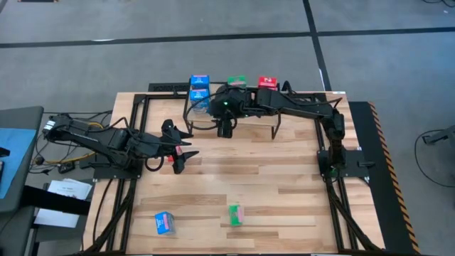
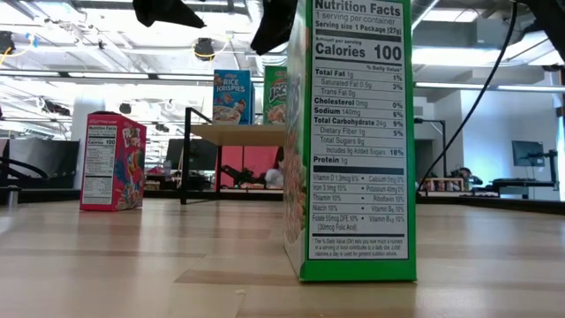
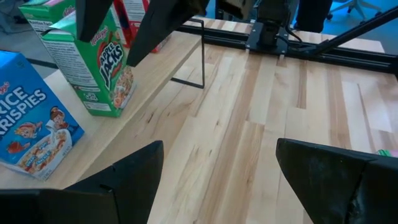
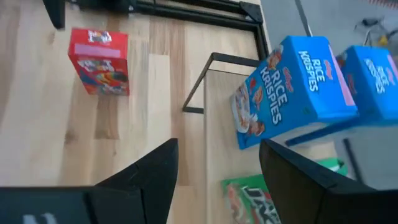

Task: Stack cereal on shelf
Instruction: Put the top green cereal box on the shelf aligned with the other green cereal box

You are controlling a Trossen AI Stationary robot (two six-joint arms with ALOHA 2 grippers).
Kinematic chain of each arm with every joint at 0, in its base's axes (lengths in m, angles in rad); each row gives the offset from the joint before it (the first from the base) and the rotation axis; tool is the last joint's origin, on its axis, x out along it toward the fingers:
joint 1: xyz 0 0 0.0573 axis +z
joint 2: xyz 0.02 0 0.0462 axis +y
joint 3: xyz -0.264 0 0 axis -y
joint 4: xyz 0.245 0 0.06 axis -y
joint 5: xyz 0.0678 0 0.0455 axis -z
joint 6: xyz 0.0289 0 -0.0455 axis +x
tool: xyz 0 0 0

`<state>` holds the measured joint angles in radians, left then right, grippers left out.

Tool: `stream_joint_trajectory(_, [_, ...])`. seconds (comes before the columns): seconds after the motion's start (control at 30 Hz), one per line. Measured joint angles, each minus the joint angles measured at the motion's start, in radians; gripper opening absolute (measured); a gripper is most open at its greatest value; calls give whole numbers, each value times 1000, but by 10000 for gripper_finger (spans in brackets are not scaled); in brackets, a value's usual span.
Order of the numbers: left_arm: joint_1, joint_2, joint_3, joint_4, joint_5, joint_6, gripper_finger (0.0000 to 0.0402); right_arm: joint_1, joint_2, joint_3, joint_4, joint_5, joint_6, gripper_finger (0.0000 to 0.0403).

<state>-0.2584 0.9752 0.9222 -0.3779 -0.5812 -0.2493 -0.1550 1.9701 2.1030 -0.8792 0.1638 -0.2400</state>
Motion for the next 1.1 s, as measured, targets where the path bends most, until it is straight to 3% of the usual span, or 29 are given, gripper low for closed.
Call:
stream_joint_trajectory(0.27, [0, 0, 0, -5, 37, -3, 303, 46, -1, 1, -34, 29, 179, 249])
stream_joint_trajectory(0.7, [0, 0, 0, -16, 72, 2, 303, 184, -1, 1, -528, 57, 398, 249])
stream_joint_trajectory(1.1, [0, 0, 0, -16, 73, -17, 303, 321, -11, 2, -685, 314, 497, 249])
